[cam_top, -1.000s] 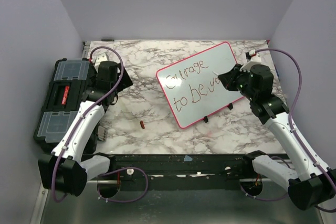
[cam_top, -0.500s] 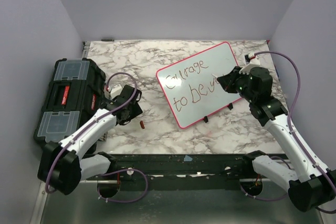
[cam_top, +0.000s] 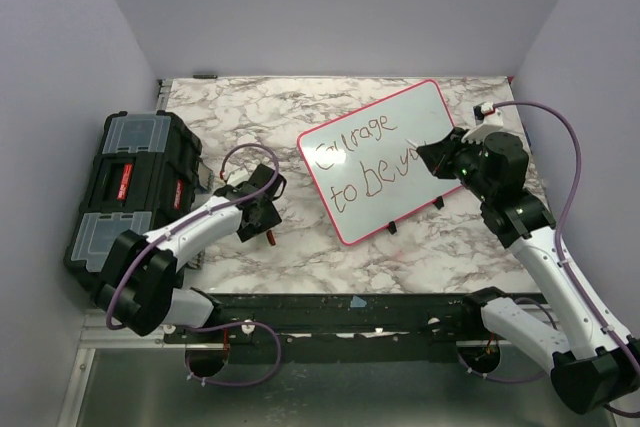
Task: Write a sentence on the whiteboard
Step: Close the whiteboard marker at the center of the board.
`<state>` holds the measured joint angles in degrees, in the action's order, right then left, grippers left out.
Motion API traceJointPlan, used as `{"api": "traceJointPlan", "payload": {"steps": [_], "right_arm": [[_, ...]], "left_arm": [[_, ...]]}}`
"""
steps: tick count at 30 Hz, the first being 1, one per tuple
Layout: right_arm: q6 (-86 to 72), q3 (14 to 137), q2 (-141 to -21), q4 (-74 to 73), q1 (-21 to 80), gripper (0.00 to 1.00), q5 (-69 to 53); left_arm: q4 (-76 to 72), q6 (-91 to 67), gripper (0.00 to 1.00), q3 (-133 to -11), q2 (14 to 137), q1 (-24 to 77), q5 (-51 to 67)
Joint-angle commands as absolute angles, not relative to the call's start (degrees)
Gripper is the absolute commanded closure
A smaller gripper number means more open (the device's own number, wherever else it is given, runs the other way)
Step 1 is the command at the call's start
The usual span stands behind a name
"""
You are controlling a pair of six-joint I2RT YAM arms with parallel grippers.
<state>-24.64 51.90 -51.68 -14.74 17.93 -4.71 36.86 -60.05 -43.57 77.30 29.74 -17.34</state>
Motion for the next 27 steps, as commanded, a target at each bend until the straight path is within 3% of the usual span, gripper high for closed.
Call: {"api": "traceJointPlan", "payload": {"steps": [1, 11, 19, 26, 27], "right_arm": [[-24.5, 51.0, -51.3, -15.6, 17.9, 0.99, -5.6], [-24.5, 50.9, -51.4, -15.6, 17.9, 0.99, -5.6], [-24.3, 51.2, -51.6, -15.9, 17.9, 0.99, -5.1], [-23.8, 51.3, -51.8, -16.3, 17.9, 0.99, -4.7], [-23.8, 51.4, -51.9, -16.3, 17.9, 0.99, -4.7]], "left_arm": [[34.9, -59.7, 0.42, -42.9, 78.4, 31.1, -15.9], [34.1, -60.8, 0.51, -41.5, 80.5, 32.8, -15.3], [33.6, -61.8, 0.65, -41.8, 84.1, 34.3, -13.7], [29.7, -61.8, 1.00, -40.5, 86.4, 34.4, -10.5], [29.5, -61.9, 1.00, -40.7, 86.5, 34.5, -10.4]]}}
